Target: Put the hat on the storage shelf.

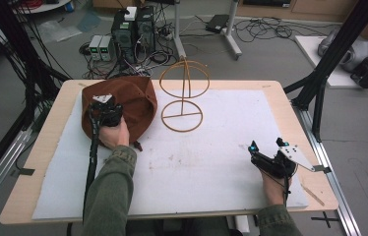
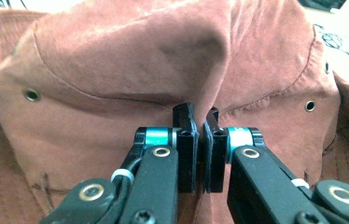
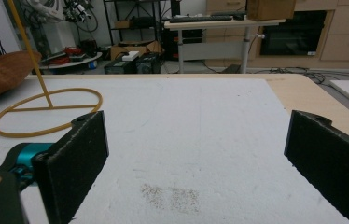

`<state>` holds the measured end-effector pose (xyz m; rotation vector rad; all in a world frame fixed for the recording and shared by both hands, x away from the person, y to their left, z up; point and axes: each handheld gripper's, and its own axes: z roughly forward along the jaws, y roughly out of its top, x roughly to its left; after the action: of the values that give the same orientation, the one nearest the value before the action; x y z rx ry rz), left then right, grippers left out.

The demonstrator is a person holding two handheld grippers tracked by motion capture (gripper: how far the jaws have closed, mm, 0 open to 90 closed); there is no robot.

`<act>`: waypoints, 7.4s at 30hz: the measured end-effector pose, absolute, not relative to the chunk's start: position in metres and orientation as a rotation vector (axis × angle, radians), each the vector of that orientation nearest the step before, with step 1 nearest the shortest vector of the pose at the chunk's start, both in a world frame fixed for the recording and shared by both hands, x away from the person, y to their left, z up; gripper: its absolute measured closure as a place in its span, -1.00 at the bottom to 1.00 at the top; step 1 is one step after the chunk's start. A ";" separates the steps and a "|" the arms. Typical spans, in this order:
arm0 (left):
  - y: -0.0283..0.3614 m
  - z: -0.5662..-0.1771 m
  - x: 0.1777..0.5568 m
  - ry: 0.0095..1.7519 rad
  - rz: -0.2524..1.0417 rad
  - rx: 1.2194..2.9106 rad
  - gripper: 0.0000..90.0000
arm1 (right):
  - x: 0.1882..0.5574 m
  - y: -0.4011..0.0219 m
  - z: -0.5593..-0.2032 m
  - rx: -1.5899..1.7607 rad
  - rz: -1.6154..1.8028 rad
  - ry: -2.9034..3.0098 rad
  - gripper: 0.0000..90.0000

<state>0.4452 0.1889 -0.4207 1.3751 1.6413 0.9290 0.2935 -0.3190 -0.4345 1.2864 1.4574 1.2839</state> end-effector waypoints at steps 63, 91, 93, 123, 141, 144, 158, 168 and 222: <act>0.149 -0.250 0.398 0.911 1.051 1.165 0.93 | 0.292 -0.317 -0.434 1.272 1.279 1.453 -0.88; 0.049 -0.242 0.443 0.778 0.768 1.444 0.92 | 0.290 -0.320 -0.435 1.281 1.281 1.459 -0.88; 0.047 -0.244 0.442 0.781 0.755 1.465 0.92 | 0.290 -0.320 -0.435 1.277 1.278 1.460 -0.88; 0.054 -0.254 0.437 0.817 0.766 1.512 -0.10 | 0.291 -0.317 -0.435 1.270 1.281 1.468 -0.88; 0.112 -0.220 0.392 0.816 0.947 1.363 -0.25 | 0.291 -0.317 -0.434 1.262 1.279 1.467 -0.88; 0.138 -0.219 0.374 0.851 1.002 1.337 -0.29 | 0.291 -0.317 -0.434 1.265 1.280 1.462 -0.88; 0.263 -0.273 0.290 1.132 1.215 1.137 -0.50 | 0.291 -0.311 -0.432 1.258 1.267 1.439 -0.88; 0.294 -0.372 0.261 1.311 1.306 1.018 -0.50 | 0.285 -0.312 -0.430 1.266 1.248 1.358 -0.88; 0.284 -0.441 0.239 1.344 1.287 1.147 -0.49 | 0.278 -0.301 -0.433 1.309 1.248 1.324 -0.88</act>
<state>0.2392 0.2844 -0.4409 1.1471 1.3437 1.2865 0.2780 -0.3007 -0.4328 1.3093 1.3241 1.2475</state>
